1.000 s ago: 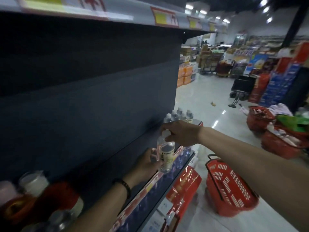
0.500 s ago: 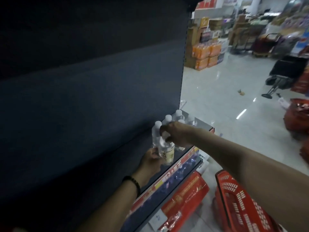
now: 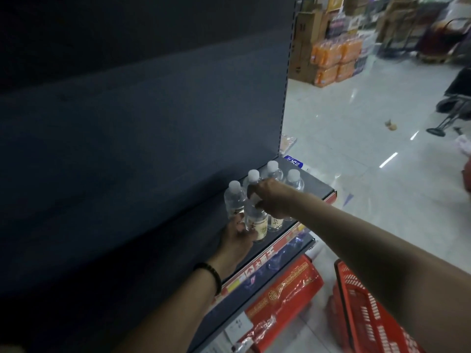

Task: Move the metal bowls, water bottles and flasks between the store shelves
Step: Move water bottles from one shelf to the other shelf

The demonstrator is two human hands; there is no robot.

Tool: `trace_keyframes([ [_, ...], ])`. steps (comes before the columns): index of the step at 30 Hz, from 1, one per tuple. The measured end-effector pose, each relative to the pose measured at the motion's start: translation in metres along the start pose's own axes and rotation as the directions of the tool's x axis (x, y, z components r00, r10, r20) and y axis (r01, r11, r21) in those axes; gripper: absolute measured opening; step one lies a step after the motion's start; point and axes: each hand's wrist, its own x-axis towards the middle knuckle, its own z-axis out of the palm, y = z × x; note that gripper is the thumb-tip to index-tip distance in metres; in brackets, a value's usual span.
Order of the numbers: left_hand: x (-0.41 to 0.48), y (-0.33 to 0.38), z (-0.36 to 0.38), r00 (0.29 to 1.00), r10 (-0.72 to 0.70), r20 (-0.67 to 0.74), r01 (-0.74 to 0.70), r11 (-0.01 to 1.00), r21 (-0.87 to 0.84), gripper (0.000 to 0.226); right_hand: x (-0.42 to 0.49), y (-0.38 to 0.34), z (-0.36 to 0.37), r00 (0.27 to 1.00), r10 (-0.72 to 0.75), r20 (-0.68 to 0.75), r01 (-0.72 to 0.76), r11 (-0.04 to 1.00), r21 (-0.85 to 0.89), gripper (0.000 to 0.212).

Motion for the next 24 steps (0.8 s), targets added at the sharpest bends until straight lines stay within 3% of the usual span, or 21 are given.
trace_keyframes([
  [2,0.001,0.000,0.002,1.000,-0.002,0.001,0.002,1.000,0.008,0.044,0.004,0.006,0.004,1.000,0.013,-0.023,-0.012,0.999,0.035,0.013],
  [4,0.001,-0.001,0.001,1.000,0.009,0.002,-0.009,0.999,0.033,0.047,0.003,0.003,0.005,0.999,0.025,-0.046,-0.023,0.999,0.042,0.025],
  [8,-0.009,0.000,-0.004,1.000,-0.023,-0.007,0.024,0.999,0.039,0.029,0.001,-0.005,0.002,0.995,0.047,-0.089,-0.045,0.999,0.028,0.048],
  [11,-0.025,-0.004,-0.021,0.997,-0.060,0.048,0.050,0.982,0.180,0.030,-0.005,-0.019,-0.010,0.982,0.054,-0.182,-0.063,0.997,-0.048,0.047],
  [15,-0.051,-0.017,-0.067,0.996,-0.042,0.073,-0.006,0.828,0.561,0.041,-0.016,-0.063,-0.017,0.973,-0.040,-0.229,0.033,0.999,-0.035,0.036],
  [20,-0.119,-0.032,-0.144,0.995,0.100,-0.026,-0.053,0.711,0.701,0.020,-0.028,-0.157,-0.002,0.986,-0.124,-0.112,0.126,0.992,0.012,0.059],
  [24,-0.197,-0.043,-0.219,0.975,0.194,-0.105,-0.031,0.590,0.807,0.015,-0.045,-0.250,0.018,0.972,-0.226,-0.068,0.226,0.974,-0.003,0.055],
])
